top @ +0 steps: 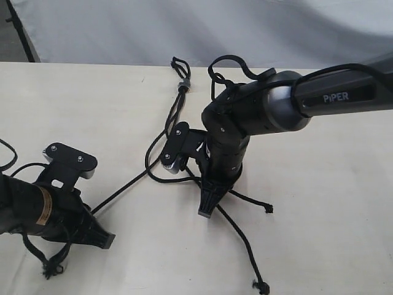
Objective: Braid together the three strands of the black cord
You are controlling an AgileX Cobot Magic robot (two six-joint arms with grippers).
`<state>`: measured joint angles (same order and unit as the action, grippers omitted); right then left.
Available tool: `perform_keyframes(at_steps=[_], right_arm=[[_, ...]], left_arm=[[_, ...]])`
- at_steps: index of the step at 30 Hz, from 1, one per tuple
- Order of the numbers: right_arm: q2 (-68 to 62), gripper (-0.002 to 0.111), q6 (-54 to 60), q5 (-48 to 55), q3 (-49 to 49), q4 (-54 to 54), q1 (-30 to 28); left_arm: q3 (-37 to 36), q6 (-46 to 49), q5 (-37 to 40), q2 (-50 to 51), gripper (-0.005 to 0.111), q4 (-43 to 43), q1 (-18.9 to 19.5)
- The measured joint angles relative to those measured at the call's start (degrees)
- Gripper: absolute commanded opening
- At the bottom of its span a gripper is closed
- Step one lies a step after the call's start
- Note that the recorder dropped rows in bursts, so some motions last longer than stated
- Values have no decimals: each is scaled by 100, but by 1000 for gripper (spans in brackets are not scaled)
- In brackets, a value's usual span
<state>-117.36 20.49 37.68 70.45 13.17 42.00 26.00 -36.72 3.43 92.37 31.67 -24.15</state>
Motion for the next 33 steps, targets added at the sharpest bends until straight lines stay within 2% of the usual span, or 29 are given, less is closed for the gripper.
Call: perform_keyframes(at_steps=[3,11,23,27,33], right_arm=[[0,0,0,0,0,0,0],[0,0,0,0,0,-11,0],[164,0,0,-107,-51,447,-9],[246,0,-53,-412,-51,446,-320],[132,0,7,-401,-51,-126,-1000]], left_arm=[[-7,-12,187,-34,1,-84,-188],[-125,-24,64,-78,1,-105,-967],[-125,-24,39,-78,1,-117,-997],[-125,-24,39,-78,1,-117,-997],[-125,-24,39,-78,1,-107,-997]])
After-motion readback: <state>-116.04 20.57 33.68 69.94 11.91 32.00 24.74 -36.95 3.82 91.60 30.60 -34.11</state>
